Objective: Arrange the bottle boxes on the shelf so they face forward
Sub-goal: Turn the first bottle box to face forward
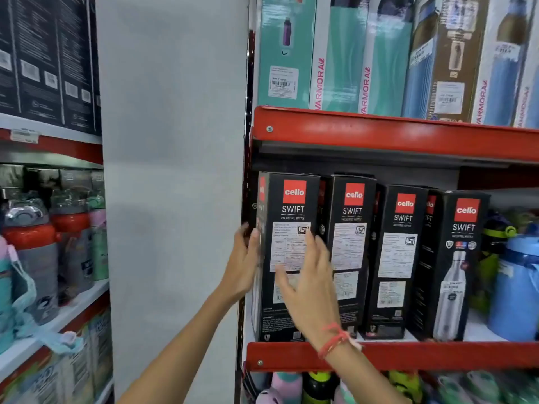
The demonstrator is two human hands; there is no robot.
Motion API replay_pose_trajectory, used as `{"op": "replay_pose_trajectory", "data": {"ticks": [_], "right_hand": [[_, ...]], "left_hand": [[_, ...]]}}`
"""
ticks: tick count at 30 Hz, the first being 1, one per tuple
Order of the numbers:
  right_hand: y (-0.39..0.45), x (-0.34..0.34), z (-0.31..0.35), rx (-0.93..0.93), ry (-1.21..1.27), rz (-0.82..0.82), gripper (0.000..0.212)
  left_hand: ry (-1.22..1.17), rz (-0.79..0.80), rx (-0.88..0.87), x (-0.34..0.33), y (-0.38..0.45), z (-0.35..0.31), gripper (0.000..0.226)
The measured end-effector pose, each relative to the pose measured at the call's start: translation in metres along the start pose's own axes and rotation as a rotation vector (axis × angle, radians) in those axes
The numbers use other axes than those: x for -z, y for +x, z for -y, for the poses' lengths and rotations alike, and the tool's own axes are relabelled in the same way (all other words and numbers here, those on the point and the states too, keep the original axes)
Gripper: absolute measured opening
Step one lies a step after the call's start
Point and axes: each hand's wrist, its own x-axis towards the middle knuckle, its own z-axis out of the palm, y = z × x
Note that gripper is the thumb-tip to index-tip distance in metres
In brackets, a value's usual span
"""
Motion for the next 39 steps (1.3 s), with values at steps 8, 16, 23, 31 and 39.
{"op": "replay_pose_trajectory", "data": {"ticks": [8, 16, 23, 31, 39], "right_hand": [[-0.002, -0.023, 0.001, -0.181, 0.002, 0.106, 0.118], [0.027, 0.021, -0.014, -0.019, 0.385, 0.346, 0.121], [0.062, 0.029, -0.021, 0.055, 0.406, 0.500, 0.114], [0.042, 0.005, -0.037, -0.035, 0.274, 0.314, 0.116], [0.039, 0.005, -0.040, 0.025, 0.027, 0.096, 0.073]], "left_hand": [[-0.222, 0.185, 0.300, 0.002, -0.010, 0.000, 0.079], [-0.185, 0.143, 0.099, 0.034, -0.020, -0.021, 0.038], [-0.022, -0.006, -0.029, 0.020, -0.020, -0.024, 0.032], [0.132, -0.054, -0.034, -0.007, -0.026, -0.003, 0.032], [0.183, -0.087, 0.032, -0.016, -0.022, -0.006, 0.032]]}}
